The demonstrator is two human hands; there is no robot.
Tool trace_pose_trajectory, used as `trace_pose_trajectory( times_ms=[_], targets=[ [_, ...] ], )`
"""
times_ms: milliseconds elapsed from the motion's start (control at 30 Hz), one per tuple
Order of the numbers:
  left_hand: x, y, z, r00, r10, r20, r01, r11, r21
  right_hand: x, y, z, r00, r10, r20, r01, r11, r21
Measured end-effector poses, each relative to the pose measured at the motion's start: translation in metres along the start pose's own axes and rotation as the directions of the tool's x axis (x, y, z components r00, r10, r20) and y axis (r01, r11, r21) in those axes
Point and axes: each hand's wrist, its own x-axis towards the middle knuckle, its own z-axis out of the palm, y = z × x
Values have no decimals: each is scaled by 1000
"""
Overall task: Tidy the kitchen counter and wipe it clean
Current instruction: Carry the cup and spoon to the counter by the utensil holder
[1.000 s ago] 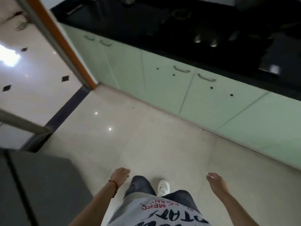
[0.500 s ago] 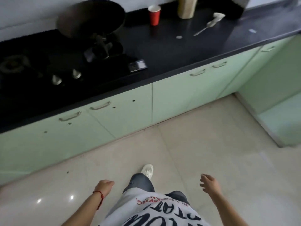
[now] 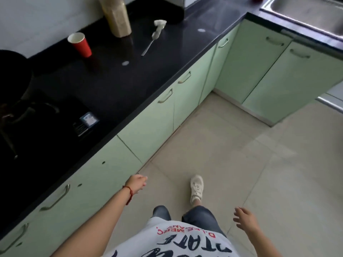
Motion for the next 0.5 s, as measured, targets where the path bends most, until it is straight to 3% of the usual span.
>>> trace_pose_trajectory(
  times_ms=[167, 500],
  targets=[
    [40, 76, 27, 999, 30, 12, -30, 999, -14, 43, -54, -25, 999, 44, -19, -41, 986, 164],
    [81, 148, 77, 994, -85, -62, 82, 995, -58, 120, -233, -77, 992, -122, 25, 117, 982, 145]
  ],
)
